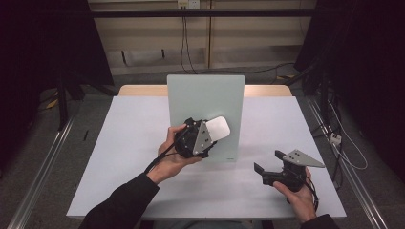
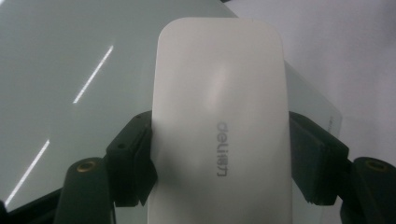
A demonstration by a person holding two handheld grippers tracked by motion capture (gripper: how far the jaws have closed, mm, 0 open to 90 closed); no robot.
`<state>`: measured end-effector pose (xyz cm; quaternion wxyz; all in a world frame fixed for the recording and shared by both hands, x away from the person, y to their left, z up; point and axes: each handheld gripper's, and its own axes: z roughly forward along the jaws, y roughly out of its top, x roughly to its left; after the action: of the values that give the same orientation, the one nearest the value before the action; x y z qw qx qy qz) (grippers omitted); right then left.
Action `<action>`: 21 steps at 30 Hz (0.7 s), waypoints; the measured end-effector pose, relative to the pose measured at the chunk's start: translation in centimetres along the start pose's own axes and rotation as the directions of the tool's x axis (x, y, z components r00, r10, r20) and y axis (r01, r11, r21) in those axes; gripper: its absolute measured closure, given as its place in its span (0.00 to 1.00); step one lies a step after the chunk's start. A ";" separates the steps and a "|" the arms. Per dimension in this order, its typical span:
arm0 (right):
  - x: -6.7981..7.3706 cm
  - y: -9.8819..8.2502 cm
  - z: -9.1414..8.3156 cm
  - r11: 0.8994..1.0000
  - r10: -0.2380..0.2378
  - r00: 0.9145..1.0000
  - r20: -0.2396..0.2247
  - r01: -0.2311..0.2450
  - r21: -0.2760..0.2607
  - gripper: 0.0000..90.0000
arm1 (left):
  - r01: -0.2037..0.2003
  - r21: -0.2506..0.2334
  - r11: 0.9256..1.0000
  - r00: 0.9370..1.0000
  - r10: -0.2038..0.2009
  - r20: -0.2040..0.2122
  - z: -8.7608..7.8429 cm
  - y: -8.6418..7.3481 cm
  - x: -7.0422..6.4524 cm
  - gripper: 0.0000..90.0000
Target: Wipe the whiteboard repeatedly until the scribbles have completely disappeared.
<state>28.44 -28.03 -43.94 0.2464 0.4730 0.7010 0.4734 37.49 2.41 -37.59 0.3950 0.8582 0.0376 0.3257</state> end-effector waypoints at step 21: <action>0.0 0.0 0.0 1.000 -0.001 1.000 -0.001 0.001 0.001 0.07 | 0.069 -0.070 0.995 0.992 -0.076 -0.103 -2.3 1.5 5.1 0.35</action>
<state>28.47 -28.05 -43.95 0.2464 0.4724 0.7016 0.4732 39.85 4.56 -32.73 0.4322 0.8242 0.0787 0.3573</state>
